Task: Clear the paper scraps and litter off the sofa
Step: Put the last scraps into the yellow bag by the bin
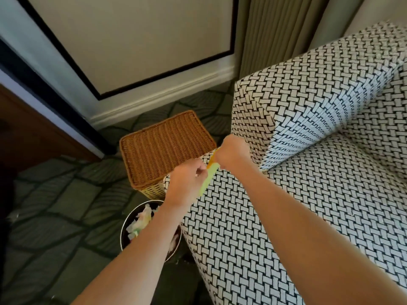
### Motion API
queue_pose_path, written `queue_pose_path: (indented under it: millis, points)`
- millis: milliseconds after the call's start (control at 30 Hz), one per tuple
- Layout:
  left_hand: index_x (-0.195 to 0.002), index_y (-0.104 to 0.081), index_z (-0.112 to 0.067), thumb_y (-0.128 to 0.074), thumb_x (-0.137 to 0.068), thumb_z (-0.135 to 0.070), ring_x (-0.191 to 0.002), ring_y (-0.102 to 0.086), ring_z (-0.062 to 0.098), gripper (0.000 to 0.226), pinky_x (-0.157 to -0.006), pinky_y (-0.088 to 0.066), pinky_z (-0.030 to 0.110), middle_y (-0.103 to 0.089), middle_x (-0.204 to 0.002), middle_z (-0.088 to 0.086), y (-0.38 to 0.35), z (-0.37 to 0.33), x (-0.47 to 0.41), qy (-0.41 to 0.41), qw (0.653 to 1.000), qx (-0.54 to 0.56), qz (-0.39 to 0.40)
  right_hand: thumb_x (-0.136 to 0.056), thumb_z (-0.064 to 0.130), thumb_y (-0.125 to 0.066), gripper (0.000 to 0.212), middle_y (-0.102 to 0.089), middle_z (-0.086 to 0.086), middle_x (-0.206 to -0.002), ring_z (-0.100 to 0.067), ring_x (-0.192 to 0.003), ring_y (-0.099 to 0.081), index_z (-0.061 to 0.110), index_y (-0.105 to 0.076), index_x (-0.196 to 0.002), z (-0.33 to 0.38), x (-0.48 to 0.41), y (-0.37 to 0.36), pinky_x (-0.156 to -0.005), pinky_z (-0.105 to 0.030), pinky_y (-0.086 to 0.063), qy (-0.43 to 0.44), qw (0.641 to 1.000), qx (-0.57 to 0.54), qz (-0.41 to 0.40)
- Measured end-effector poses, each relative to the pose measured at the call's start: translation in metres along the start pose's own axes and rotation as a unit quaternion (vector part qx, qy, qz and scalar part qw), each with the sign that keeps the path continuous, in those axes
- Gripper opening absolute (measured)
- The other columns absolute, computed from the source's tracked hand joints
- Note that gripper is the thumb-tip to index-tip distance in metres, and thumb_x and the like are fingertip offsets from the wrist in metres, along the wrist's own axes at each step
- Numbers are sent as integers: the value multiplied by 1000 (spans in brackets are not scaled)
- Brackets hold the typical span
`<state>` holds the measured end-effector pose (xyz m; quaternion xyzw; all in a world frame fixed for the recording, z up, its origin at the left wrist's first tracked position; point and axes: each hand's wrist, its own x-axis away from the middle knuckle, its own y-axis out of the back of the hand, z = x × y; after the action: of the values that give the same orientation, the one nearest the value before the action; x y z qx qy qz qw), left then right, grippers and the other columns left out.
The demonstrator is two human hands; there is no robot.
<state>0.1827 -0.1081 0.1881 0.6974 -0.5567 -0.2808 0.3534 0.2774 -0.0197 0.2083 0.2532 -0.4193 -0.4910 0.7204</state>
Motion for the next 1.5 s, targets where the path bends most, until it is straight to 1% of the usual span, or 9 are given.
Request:
queue_pose_path:
  millis: [167,333,433,567,867,1000,1167,1333,1500]
  points:
    - [-91,-67,-9,-57,-90,-17,-79,-57,7,13,-71,-41,15,-67,-92,-1,28,15,-21,-29,999,-29,-4,-84,10,-57,21,-62,-13,-100,-28,-95,-60,3,-58,-104,40,-11,3,-67,-29,-43,26,998,59,-27]
    - [-96,-66,-12,-56,-91,-20,-83,-58,7,14,-78,-46,21,-66,-96,-3,39,35,-39,-18,999,-48,-12,-84,6,-56,3,-65,-10,-72,-23,-73,-69,5,-54,-82,61,-30,6,-67,-27,-57,-8,997,-4,82]
    - [-105,-65,-13,-56,-91,-20,-90,-61,11,19,-83,-49,24,-67,-102,0,41,48,-49,-14,998,-55,-41,-87,5,-53,20,-60,-1,-40,-16,-62,-66,5,-52,-67,69,-46,6,-70,-24,-55,-30,984,-17,174]
    - [-119,-60,-16,-56,-91,-21,-100,-62,11,29,-85,-44,17,-66,-111,-2,36,54,-59,0,995,-67,-70,-89,1,-51,19,-65,-13,-65,-24,-82,-71,-2,-58,-72,81,-59,-8,-73,-32,-58,-10,978,-53,203]
    - [-87,-63,-5,-64,-83,-12,-72,-54,12,8,-62,-37,19,-57,-80,-2,22,62,-67,42,981,-24,-188,-88,13,-44,26,-67,-15,-76,-23,-58,-65,4,-51,-65,71,-95,-17,-49,-24,-51,101,992,48,65]
    - [-81,-63,-7,-66,-81,-9,-71,-53,12,4,-62,-36,17,-57,-79,-3,16,73,-70,50,974,9,-221,-89,10,-46,18,-69,-13,-85,-26,-77,-69,7,-47,-72,63,-119,-24,-68,-32,-55,112,990,27,75]
    - [-69,-51,-18,-66,-78,-6,-67,-52,12,21,-61,-40,19,-51,-68,-9,-2,94,-79,82,964,53,-246,-91,8,-46,10,-66,-10,-78,-21,-68,-67,2,-52,-89,60,-145,-50,-61,-25,-55,73,990,-33,115]
    - [-71,-53,-14,-65,-79,-3,-64,-49,0,18,-57,-41,6,-50,-69,-13,-19,113,-99,77,950,94,-287,-98,28,-42,46,-50,-29,-129,-41,-112,-57,3,-33,-135,42,-167,-71,-78,-43,-52,-89,864,-384,314]
    - [-71,-60,-6,-67,-77,-2,-78,-58,10,9,-69,-45,9,-63,-81,1,-24,138,-124,37,976,58,-206,-95,2,-43,35,-58,-22,-97,-34,-99,-62,-2,-40,-130,20,-191,-101,-61,-33,-57,-104,829,-436,336]
